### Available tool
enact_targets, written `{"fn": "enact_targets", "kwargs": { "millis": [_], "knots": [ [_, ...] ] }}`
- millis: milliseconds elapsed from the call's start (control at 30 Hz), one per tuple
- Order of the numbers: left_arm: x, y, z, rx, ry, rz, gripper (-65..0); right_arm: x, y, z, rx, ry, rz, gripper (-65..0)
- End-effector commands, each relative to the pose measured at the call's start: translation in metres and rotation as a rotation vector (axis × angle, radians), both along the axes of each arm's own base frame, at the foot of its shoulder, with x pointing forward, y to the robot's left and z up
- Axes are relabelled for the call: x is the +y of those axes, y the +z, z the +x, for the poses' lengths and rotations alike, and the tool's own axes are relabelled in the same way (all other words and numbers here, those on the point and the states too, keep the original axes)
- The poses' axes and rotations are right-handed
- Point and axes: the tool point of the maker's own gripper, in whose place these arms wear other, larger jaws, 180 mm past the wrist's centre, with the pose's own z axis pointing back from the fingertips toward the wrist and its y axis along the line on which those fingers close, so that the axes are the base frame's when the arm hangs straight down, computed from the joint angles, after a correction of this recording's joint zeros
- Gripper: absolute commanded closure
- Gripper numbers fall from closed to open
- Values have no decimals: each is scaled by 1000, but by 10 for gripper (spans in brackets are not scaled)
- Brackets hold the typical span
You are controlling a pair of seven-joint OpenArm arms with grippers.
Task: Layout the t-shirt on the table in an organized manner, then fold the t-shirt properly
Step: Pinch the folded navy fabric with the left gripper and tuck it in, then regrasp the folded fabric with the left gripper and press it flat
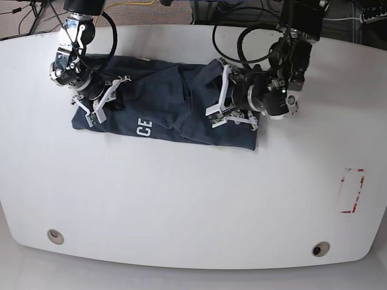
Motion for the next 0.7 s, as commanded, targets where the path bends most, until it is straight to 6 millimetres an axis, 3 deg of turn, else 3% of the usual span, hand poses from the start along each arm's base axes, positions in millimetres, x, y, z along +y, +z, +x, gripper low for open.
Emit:
{"fn": "enact_targets", "kwargs": {
  "millis": [0,200,433,667],
  "knots": [
    [0,12,7,-44,-11,-26,-301,-4,0,-2,14,12,-25,-125],
    [15,6,5,-31,-5,12,-307,-4,0,-2,14,12,-25,-125],
    [5,2,-6,-17,-56,15,-296,-4,0,-1,12,12,-23,-125],
    [-6,-1,-15,-6,-94,11,-74,-4,0,-1,12,12,-23,-125]
  ]
}}
